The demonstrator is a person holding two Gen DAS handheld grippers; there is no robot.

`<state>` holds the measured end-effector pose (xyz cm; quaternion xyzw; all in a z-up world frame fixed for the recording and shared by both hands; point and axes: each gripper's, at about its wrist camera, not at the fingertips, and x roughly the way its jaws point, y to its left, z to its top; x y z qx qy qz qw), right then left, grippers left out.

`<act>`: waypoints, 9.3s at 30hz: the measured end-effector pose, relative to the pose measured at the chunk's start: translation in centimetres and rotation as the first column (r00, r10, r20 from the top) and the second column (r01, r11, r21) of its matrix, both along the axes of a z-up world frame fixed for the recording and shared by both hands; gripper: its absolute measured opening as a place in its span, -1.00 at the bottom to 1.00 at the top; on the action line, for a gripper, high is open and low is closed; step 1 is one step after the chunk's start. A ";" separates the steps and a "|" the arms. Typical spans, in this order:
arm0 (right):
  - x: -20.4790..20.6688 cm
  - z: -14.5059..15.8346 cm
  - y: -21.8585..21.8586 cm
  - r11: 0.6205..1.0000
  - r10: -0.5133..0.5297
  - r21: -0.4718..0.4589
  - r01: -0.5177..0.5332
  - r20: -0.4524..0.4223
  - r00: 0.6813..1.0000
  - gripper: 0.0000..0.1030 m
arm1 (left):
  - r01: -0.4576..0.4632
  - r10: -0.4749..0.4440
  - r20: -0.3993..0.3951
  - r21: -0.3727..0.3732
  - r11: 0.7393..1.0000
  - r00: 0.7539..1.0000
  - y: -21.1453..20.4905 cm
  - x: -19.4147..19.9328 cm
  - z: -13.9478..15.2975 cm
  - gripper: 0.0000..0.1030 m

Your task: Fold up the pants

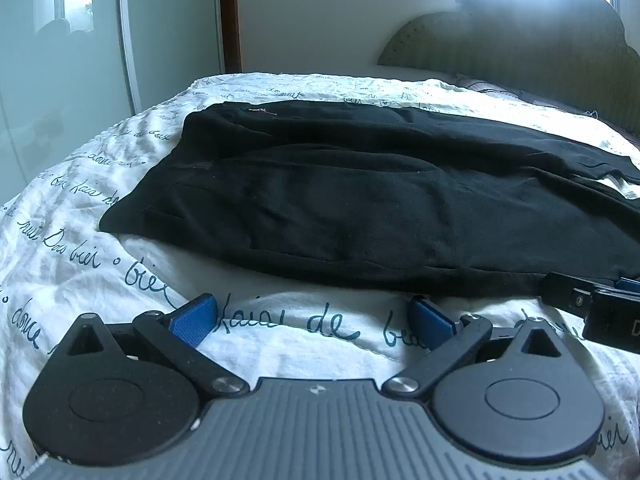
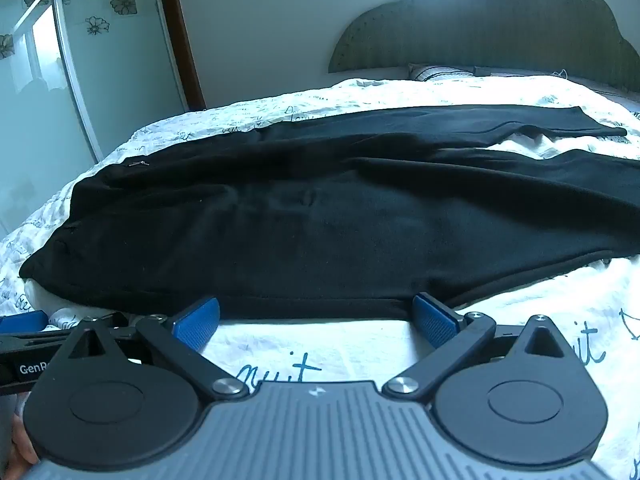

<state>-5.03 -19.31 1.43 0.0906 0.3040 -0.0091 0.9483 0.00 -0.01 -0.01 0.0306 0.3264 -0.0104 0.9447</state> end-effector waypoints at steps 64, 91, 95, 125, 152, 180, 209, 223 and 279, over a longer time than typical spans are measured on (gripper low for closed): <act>36.3 4.0 9.0 0.511 0.820 -0.274 -0.815 -0.130 0.558 -0.79 | -0.117 0.074 -0.155 -0.292 0.949 0.985 12.3 24.7 9.8 0.94; 13.1 10.2 8.8 0.401 0.884 -0.523 -0.752 0.004 0.468 -0.88 | -0.001 -0.076 -0.089 -0.658 0.753 0.993 14.4 14.5 9.9 -0.94; 9.3 8.9 8.0 0.437 0.838 -0.584 -0.684 -0.013 0.546 -0.85 | -0.033 -0.045 -0.109 -0.624 0.781 0.993 13.9 10.2 7.4 -0.95; 12.5 1.4 7.1 0.540 0.663 -0.636 -0.550 -0.081 0.745 -0.67 | -0.339 -0.022 -0.395 -0.814 0.472 0.918 13.8 9.9 1.9 0.53; 4.7 1.5 9.5 0.428 0.769 -0.545 -0.721 -0.200 0.608 -0.91 | -0.306 0.185 -0.257 -0.598 0.741 0.949 16.3 7.6 3.5 -0.93; 5.1 3.0 -6.6 0.825 0.565 0.039 -0.564 -0.066 0.822 -0.51 | 0.153 -0.170 -0.053 -0.239 0.959 0.984 3.0 7.6 9.0 0.29; 22.0 8.8 -34.1 0.780 -0.277 0.594 0.200 0.041 0.960 0.76 | 0.278 -0.281 0.029 0.092 0.956 0.959 -6.8 6.9 0.0 0.86; 23.3 4.6 -33.0 0.601 -0.055 0.795 0.084 -0.064 0.996 0.78 | 0.277 -0.279 0.022 0.071 0.958 0.960 -6.8 7.2 -0.2 0.93; 27.7 -2.5 -35.1 0.642 -0.326 0.738 0.208 0.018 0.945 -0.93 | 0.276 -0.276 0.014 0.036 0.961 0.961 -6.6 7.6 -0.3 0.98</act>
